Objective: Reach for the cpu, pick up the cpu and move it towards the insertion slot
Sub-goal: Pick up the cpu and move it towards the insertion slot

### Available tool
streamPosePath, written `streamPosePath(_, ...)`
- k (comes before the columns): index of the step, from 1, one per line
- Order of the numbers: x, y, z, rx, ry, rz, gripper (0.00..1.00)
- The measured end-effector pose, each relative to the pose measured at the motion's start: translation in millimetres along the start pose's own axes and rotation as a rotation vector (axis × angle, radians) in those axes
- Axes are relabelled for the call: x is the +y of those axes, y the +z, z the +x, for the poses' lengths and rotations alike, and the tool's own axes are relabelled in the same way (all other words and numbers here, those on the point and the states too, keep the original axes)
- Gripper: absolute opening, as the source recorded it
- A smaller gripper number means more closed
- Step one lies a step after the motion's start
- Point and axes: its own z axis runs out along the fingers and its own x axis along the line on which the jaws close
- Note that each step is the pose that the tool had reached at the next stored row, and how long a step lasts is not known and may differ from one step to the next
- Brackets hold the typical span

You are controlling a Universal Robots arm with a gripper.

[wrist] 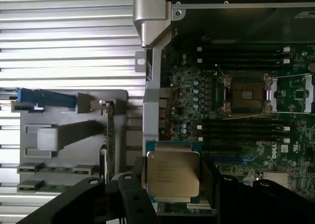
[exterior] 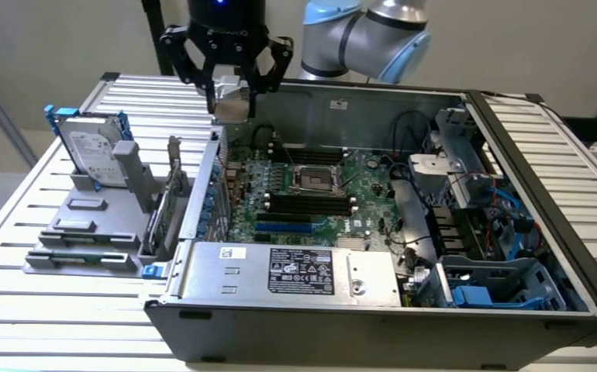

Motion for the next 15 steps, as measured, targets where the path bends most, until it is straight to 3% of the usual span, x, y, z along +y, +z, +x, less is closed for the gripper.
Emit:
streamPosePath(9, 0.8, -0.9, -41.0, 0.0005, -0.002, 0.0001, 0.54)
streamPosePath(15, 3.9, 4.7, -64.7, 0.0005, -0.002, 0.0002, 0.54)
